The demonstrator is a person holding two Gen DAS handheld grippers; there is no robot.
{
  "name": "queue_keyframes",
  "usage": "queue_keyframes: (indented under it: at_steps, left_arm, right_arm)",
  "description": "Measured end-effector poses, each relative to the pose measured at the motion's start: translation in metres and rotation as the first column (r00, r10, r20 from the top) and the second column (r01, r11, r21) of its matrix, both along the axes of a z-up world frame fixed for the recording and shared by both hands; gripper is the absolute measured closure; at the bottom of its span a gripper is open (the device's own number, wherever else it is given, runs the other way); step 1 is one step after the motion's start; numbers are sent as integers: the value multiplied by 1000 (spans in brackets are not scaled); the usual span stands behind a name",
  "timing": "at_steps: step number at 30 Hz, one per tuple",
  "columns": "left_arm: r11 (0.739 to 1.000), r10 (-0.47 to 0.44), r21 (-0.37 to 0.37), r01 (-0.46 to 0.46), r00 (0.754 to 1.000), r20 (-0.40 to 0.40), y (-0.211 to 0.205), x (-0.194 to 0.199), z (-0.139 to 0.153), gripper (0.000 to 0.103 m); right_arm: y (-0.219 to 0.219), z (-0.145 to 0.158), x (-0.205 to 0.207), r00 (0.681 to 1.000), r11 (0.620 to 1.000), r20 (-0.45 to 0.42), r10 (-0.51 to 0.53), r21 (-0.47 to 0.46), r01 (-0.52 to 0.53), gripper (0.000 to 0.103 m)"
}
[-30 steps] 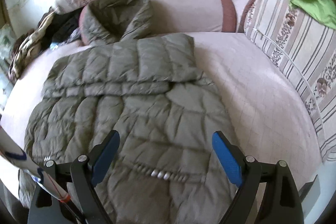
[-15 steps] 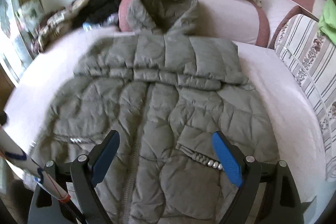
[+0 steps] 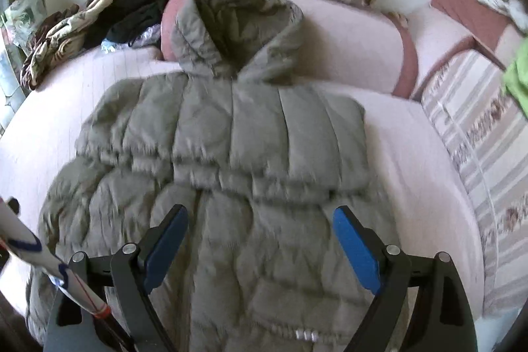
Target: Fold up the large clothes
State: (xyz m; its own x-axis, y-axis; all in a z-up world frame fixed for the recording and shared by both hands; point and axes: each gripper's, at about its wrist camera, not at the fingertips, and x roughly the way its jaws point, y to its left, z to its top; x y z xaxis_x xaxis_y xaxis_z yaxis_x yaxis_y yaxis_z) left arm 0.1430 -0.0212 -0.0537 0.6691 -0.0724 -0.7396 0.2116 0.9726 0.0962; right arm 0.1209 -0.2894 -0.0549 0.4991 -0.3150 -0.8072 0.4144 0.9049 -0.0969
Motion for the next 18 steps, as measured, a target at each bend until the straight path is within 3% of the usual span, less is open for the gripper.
queue_keyframes:
  at_steps: [7,12,18]
  left_arm:
    - [1000,25,8,-26,1000,18,-1,43,-28,38]
    - [999,38,23,-37,999,-38,12,54,-59,38]
    - [1000,31,3,-31,999,-39,18,60,-61,38]
  right_arm:
    - [-2,1,81,998,999,35,48,-7,-48,10]
    - [-13,-10,168,998,998,-27,52,-41,-53,10]
    - [-31,-2,263,1000,1000,18,-7,-26,7,10]
